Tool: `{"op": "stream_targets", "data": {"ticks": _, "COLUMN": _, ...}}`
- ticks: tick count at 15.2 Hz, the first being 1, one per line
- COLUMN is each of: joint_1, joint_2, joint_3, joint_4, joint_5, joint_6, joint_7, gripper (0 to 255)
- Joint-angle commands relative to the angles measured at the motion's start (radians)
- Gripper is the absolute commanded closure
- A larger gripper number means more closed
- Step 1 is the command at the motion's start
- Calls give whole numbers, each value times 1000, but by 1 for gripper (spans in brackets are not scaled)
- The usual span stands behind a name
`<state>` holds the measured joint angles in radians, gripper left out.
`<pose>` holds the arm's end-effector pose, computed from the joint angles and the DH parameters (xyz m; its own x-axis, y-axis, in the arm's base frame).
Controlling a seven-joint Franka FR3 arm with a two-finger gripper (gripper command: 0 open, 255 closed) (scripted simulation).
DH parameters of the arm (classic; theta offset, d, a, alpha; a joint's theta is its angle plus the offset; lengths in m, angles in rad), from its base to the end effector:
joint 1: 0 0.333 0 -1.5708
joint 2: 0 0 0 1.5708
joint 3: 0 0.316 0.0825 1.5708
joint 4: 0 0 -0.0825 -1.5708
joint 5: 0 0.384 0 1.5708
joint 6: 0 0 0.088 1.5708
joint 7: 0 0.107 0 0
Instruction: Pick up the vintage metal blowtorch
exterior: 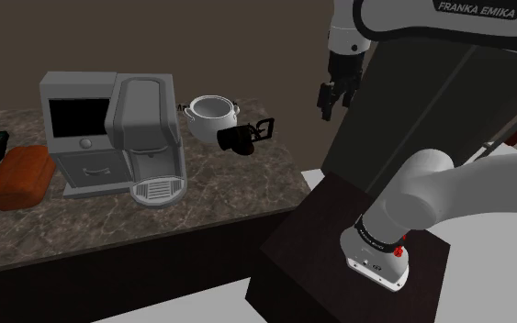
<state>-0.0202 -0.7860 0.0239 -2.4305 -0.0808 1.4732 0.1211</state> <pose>0.2923 -0.0066 0.5487 0.9784 -0.1341 -0.1571 -0.1164 -0.9863 0.1172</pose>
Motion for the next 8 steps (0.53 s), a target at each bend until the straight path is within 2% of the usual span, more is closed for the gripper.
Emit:
{"op": "stream_targets", "data": {"ticks": 1, "joint_1": 0, "joint_2": 0, "joint_3": 0, "joint_4": 0, "joint_5": 0, "joint_6": 0, "joint_7": 0, "gripper": 0}}
{"op": "stream_targets", "data": {"ticks": 8, "joint_1": -6, "joint_2": 163, "joint_3": -159, "joint_4": -11, "joint_5": -69, "joint_6": 201, "joint_7": -228, "gripper": 0}}
